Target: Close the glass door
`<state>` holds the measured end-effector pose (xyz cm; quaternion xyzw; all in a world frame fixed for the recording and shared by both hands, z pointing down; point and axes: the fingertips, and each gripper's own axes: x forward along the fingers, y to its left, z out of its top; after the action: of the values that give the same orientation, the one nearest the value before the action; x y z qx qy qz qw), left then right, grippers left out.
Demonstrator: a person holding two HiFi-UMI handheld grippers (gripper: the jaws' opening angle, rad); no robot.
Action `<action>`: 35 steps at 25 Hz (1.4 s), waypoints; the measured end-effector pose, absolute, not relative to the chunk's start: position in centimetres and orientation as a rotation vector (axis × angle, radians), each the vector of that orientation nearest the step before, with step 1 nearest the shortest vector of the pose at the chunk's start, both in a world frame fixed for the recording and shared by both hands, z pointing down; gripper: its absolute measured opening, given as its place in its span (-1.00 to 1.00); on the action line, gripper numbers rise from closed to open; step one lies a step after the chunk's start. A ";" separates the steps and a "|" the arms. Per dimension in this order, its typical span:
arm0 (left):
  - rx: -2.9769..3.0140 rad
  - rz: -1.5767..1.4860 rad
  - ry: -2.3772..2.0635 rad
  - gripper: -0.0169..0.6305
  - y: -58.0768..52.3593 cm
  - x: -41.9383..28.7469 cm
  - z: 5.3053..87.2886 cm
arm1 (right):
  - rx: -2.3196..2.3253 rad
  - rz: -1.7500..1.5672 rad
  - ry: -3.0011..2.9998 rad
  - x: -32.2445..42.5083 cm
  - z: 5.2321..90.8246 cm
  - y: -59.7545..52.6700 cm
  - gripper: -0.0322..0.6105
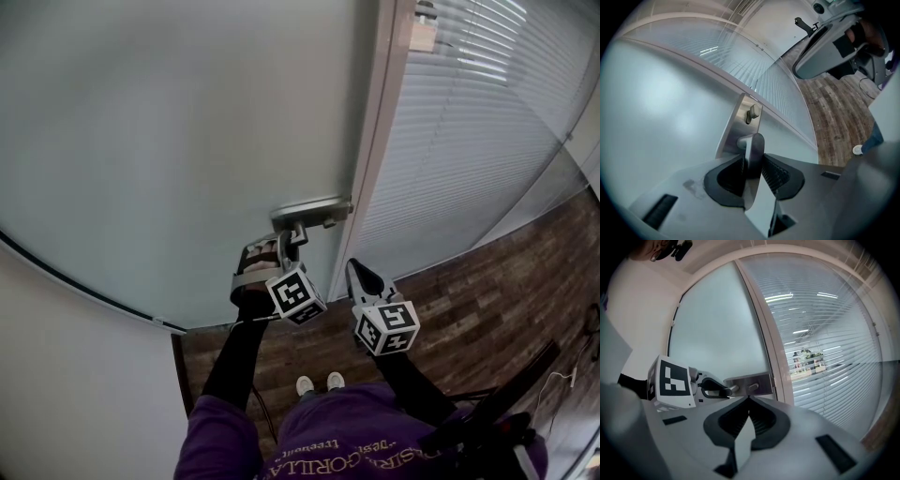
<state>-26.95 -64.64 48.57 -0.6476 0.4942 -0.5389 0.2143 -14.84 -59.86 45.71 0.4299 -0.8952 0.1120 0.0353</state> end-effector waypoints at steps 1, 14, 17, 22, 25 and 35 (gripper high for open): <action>-1.793 -1.503 1.376 -0.62 -64.8 -27.1 48.7 | 1.321 0.345 -2.750 -14.9 45.7 -59.9 -0.91; -1.833 -1.517 1.407 -0.62 -66.1 -27.6 48.8 | 1.335 0.343 -2.742 -15.2 45.8 -60.8 -0.91; -1.838 -1.518 1.417 -0.61 -66.2 -27.7 48.8 | 1.344 0.341 -2.741 -15.2 45.8 -61.1 -0.91; -1.811 -1.489 1.429 -0.61 -66.3 -27.7 48.7 | 1.350 0.342 -2.737 -15.3 45.8 -61.3 -0.91; -1.816 -1.486 1.432 -0.60 -66.7 -27.8 48.9 | 1.355 0.341 -2.735 -15.3 45.9 -61.6 -0.91; -1.810 -1.482 1.428 -0.60 -67.1 -28.3 48.5 | 1.371 0.325 -2.734 -15.5 45.5 -61.9 -0.91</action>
<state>-28.32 -67.05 48.45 -0.6473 0.5106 -0.5298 0.1989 -15.48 -61.93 45.54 0.4454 -0.8885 0.1057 0.0327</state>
